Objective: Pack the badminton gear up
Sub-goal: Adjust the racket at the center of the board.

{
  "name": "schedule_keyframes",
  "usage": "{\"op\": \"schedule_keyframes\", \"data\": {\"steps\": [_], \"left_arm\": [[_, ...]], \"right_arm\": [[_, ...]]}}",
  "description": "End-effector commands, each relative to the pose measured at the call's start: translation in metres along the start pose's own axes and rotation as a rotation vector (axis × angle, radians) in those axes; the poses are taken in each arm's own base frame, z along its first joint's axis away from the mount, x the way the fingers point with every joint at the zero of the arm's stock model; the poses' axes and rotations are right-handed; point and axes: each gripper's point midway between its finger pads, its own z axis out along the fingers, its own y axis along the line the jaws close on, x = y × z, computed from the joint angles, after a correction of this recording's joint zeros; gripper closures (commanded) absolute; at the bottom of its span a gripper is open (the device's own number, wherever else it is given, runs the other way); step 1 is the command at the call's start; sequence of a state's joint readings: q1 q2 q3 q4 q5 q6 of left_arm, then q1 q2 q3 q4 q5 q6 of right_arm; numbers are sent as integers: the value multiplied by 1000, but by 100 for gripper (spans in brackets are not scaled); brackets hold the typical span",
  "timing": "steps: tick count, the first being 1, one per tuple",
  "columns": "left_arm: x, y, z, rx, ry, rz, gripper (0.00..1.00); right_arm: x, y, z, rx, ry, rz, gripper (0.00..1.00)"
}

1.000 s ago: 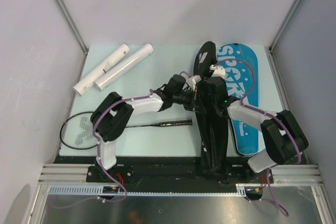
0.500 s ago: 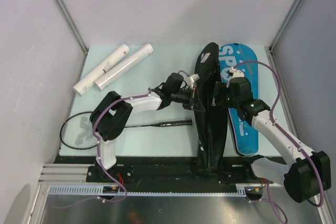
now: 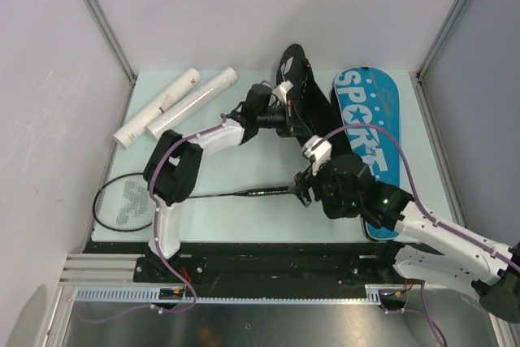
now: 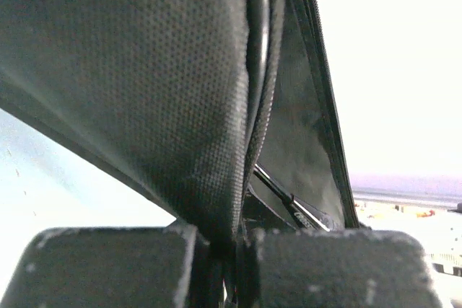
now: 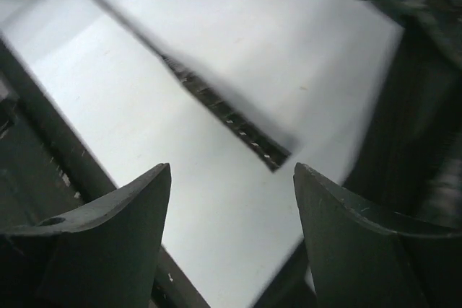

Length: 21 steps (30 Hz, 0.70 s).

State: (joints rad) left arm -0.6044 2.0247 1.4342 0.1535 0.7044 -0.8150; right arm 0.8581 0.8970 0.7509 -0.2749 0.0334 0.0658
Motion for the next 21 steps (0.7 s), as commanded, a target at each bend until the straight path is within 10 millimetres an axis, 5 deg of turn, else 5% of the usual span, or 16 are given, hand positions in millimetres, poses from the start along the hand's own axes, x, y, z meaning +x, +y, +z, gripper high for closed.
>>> {"op": "schedule_keyframes", "data": {"steps": [1, 6, 13, 16, 21], "left_arm": [[-29, -27, 1, 49, 3, 32, 99], [-38, -25, -11, 54, -6, 0, 100], [-47, -20, -35, 95, 15, 2, 100], [-42, -21, -35, 117, 44, 9, 100], [-41, -13, -38, 97, 42, 14, 100]], "right_arm": [[4, 36, 16, -186, -19, -221, 27], [36, 47, 80, -275, 51, -347, 26], [45, 69, 154, -339, -20, -537, 22], [45, 75, 177, -374, 0, -580, 21], [71, 88, 200, -452, 47, -603, 22]]}}
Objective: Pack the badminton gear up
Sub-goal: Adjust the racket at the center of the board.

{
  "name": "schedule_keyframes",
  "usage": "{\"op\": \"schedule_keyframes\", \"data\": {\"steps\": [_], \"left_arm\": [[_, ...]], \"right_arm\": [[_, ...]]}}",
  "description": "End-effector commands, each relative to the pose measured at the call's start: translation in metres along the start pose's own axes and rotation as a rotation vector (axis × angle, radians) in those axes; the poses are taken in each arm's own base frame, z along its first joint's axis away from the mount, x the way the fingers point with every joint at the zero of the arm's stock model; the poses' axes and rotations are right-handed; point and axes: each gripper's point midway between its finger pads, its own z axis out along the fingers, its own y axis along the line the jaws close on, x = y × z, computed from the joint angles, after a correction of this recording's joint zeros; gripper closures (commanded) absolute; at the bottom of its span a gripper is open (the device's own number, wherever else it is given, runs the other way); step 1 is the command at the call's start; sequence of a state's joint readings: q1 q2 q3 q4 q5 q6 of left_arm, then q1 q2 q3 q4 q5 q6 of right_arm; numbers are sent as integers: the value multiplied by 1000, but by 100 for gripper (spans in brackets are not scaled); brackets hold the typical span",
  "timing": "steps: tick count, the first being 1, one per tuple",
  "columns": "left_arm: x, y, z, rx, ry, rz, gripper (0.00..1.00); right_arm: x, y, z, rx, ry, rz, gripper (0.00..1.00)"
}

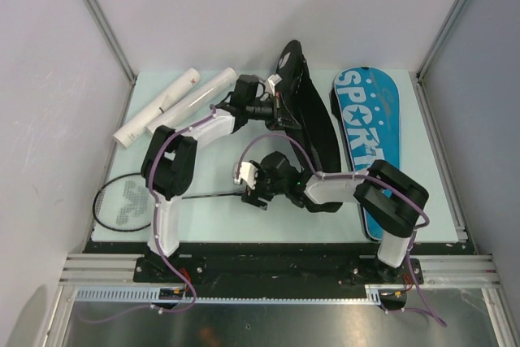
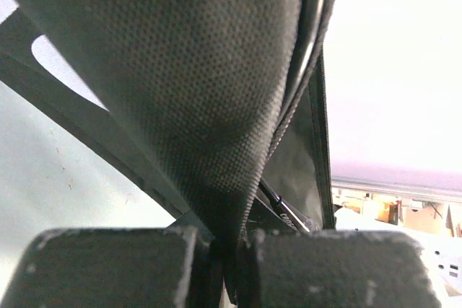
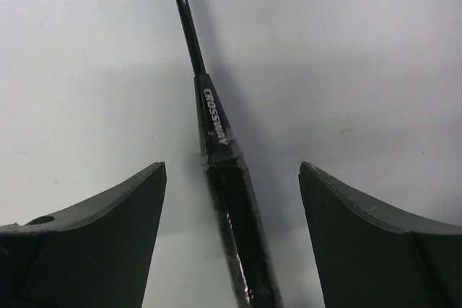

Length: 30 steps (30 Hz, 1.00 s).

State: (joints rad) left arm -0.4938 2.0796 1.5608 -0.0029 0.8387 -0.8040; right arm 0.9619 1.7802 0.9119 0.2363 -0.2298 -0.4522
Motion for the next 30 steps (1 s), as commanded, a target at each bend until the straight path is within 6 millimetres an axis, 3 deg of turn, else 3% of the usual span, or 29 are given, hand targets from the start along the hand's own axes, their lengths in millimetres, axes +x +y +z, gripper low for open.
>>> {"op": "schedule_keyframes", "data": {"steps": [1, 2, 8, 9, 11, 12, 13, 20, 23, 24, 25, 27, 30], "left_arm": [[-9, -30, -13, 82, -4, 108, 100], [-10, -30, -14, 76, -8, 115, 100], [-12, -5, -28, -20, -6, 130, 100], [-10, -2, -31, -36, 4, 118, 99], [-12, 7, -36, -63, 3, 122, 100], [-12, 11, -39, -76, 5, 111, 100], [-12, 14, -42, -88, 3, 120, 100], [-12, 34, -66, -179, 15, 134, 100], [-15, 39, -75, -193, 3, 128, 100], [-17, 38, -75, -192, -2, 134, 99], [-18, 39, -76, -197, -3, 129, 100], [-23, 36, -77, -201, -17, 140, 100], [-32, 27, -75, -182, -29, 147, 100]], "right_arm": [[-32, -2, 18, -35, -106, -90, 22], [-38, -4, 22, -35, -116, -94, 21], [-29, 5, 53, -100, -89, -124, 24], [-36, 5, 56, -111, -97, -140, 24], [-28, 12, 68, -138, -56, -172, 26], [-38, 10, 73, -132, -69, -187, 27], [-29, 13, 81, -145, -44, -196, 27], [-46, 22, 110, -170, -4, -194, 38], [-26, 33, 114, -207, 82, -238, 59], [-21, 41, 116, -197, 119, -273, 74], [-15, 44, 115, -196, 152, -294, 81], [-18, 45, 113, -151, 181, -342, 100], [-38, 31, 93, -50, 202, -354, 100]]}}
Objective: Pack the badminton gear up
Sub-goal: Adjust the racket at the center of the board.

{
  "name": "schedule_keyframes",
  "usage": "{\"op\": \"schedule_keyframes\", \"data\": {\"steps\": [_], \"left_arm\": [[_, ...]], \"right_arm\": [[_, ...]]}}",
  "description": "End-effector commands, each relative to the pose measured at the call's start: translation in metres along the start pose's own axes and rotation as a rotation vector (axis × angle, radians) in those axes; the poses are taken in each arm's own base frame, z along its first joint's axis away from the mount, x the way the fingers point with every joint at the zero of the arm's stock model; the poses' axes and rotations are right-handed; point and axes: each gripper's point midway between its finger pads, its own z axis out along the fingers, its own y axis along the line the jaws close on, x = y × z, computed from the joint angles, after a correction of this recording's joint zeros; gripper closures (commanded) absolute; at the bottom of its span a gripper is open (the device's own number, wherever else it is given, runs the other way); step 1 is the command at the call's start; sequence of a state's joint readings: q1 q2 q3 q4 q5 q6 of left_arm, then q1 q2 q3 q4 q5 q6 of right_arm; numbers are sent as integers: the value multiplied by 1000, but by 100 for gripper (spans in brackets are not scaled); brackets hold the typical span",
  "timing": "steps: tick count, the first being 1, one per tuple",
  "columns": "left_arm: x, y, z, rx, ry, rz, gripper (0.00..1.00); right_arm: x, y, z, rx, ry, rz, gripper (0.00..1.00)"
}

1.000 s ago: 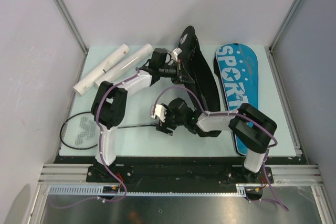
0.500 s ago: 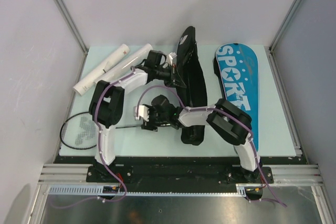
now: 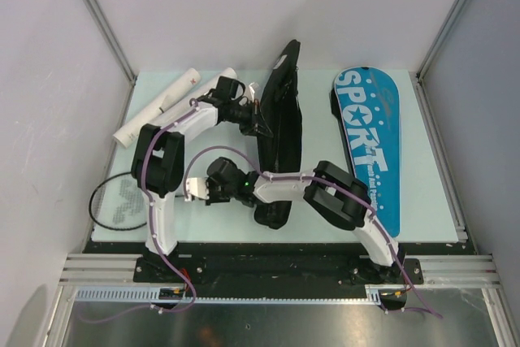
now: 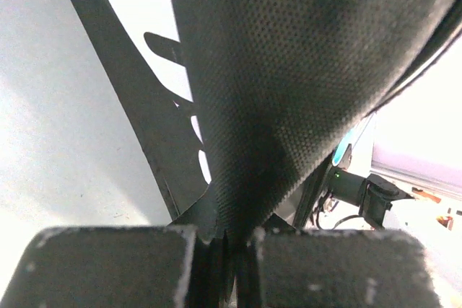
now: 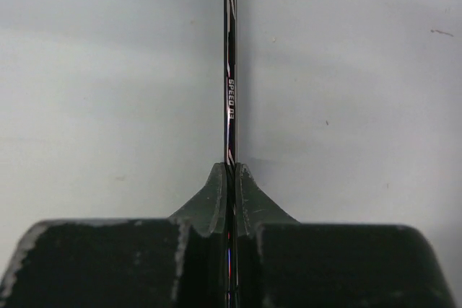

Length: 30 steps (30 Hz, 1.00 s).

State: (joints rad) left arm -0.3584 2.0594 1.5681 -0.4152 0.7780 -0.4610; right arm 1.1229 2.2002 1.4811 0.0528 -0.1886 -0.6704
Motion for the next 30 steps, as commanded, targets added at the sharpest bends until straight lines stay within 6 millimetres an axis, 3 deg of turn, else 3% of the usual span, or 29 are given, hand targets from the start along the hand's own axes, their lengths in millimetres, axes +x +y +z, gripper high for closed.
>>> {"op": "schedule_keyframes", "data": {"steps": [1, 5, 10, 11, 13, 14, 18, 19, 20, 23, 27, 30], "left_arm": [[-44, -48, -28, 57, -125, 130, 100], [-88, -69, -44, 8, -263, 173, 100], [-146, -99, -73, -38, -487, 211, 100], [-161, -115, -84, -22, -534, 235, 100], [-175, -120, -88, -29, -576, 245, 99], [-185, -132, -97, -17, -611, 269, 100], [-196, -131, -93, 9, -609, 267, 100], [-196, -126, -89, 9, -599, 259, 100], [-196, -122, -87, 7, -592, 267, 100], [-195, -112, -80, 10, -565, 264, 100], [-191, -97, -71, -9, -543, 245, 100], [-194, -93, -71, -13, -547, 258, 100]], "right_arm": [[22, 15, -28, 29, 214, -39, 100], [12, 7, -71, 104, 225, -11, 100], [31, 22, -127, 121, 233, 79, 100], [33, 24, -135, 134, 230, 91, 100], [36, 27, -158, 179, 211, 128, 100], [35, 26, -166, 196, 196, 137, 100], [32, 19, -212, 300, 166, 162, 100], [42, 21, -220, 321, 185, 159, 100], [33, 16, -238, 355, 146, 157, 100], [35, 16, -257, 366, 109, 156, 100], [48, 14, -264, 376, 129, 174, 100], [25, 8, -281, 410, 10, 198, 100]]}}
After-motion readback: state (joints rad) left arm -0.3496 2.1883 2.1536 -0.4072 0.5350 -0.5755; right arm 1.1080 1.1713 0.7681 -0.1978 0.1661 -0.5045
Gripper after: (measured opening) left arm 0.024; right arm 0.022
